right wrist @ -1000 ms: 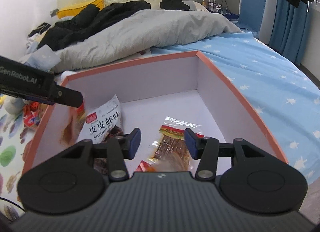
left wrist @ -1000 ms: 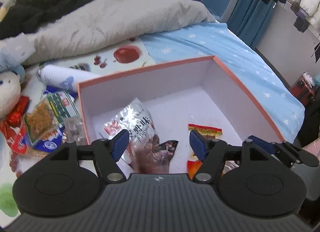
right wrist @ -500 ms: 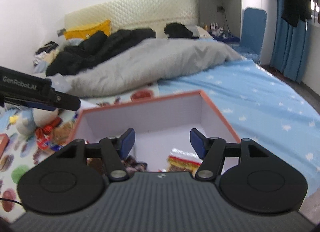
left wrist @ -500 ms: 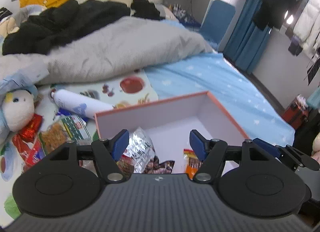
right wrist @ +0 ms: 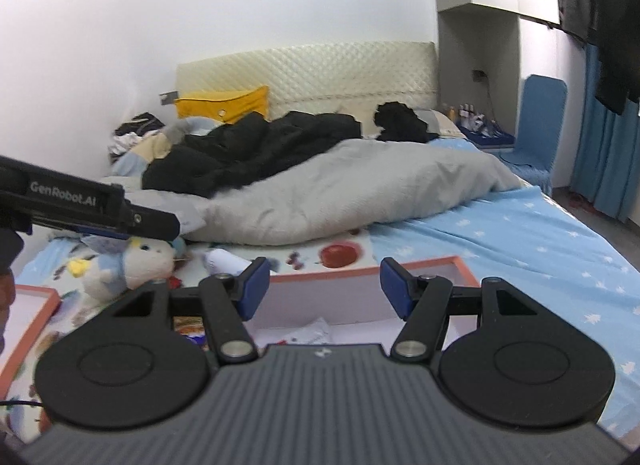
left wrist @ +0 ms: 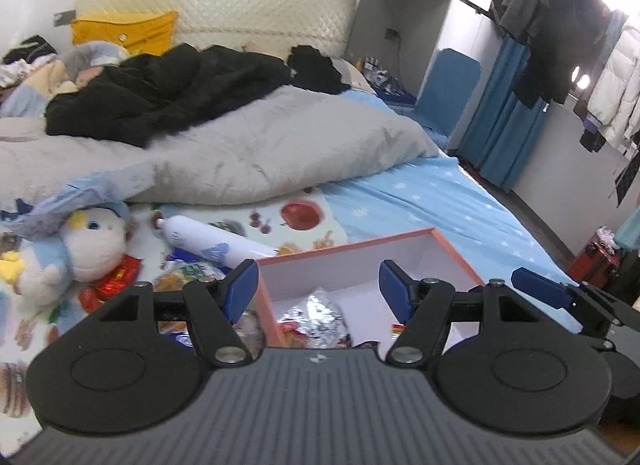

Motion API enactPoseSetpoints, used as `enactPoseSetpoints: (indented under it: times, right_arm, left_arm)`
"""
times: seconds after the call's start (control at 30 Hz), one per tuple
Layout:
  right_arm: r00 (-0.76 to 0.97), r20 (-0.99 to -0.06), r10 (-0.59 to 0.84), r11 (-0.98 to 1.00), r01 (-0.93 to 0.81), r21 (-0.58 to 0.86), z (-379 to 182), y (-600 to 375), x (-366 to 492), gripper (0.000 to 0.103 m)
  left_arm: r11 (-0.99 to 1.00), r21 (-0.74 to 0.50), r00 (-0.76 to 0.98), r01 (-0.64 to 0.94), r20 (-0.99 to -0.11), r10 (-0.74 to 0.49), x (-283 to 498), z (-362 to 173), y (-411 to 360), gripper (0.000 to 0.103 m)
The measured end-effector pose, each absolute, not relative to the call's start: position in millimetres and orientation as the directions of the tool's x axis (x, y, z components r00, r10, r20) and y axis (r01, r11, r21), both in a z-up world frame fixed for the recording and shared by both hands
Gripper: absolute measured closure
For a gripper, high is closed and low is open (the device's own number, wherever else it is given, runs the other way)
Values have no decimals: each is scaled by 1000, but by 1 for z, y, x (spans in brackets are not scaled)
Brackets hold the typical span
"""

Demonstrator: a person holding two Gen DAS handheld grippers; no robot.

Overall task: Organize snacks
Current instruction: 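Withdraw both open tools from the box back toward the snack pile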

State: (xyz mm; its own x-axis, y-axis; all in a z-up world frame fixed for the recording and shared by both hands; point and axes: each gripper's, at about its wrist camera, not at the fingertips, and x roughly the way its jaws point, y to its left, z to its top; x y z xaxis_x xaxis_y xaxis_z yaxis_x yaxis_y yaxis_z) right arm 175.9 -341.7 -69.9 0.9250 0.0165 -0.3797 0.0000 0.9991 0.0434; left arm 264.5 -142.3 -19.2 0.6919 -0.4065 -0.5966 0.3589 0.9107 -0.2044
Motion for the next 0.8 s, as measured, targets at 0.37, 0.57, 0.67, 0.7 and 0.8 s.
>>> enactPoseSetpoints:
  times: [0.37, 0.57, 0.67, 0.7, 0.8]
  right_arm:
    - [917, -384, 106, 994, -91, 58, -74, -282, 172, 40]
    - [913, -384, 136, 991, -122, 61, -81, -255, 169, 40]
    - [910, -392, 138, 990, -128, 52, -86, -242, 167, 40]
    - [909, -393, 138, 990, -127, 54, -88, -240, 166, 40]
    - [902, -411, 136, 991, -120, 65, -98, -232, 163, 40]
  left_arm:
    - [938, -201, 729, 283, -590, -347, 246, -29, -73, 31]
    - [950, -190, 736, 247, -601, -311, 238, -41, -41, 31]
    - [954, -193, 736, 229, -607, -300, 230, -48, -27, 31]
    - [955, -191, 737, 227, -608, -297, 228, -50, -24, 31]
    - [962, -173, 739, 211, -616, -273, 220, -58, -13, 31]
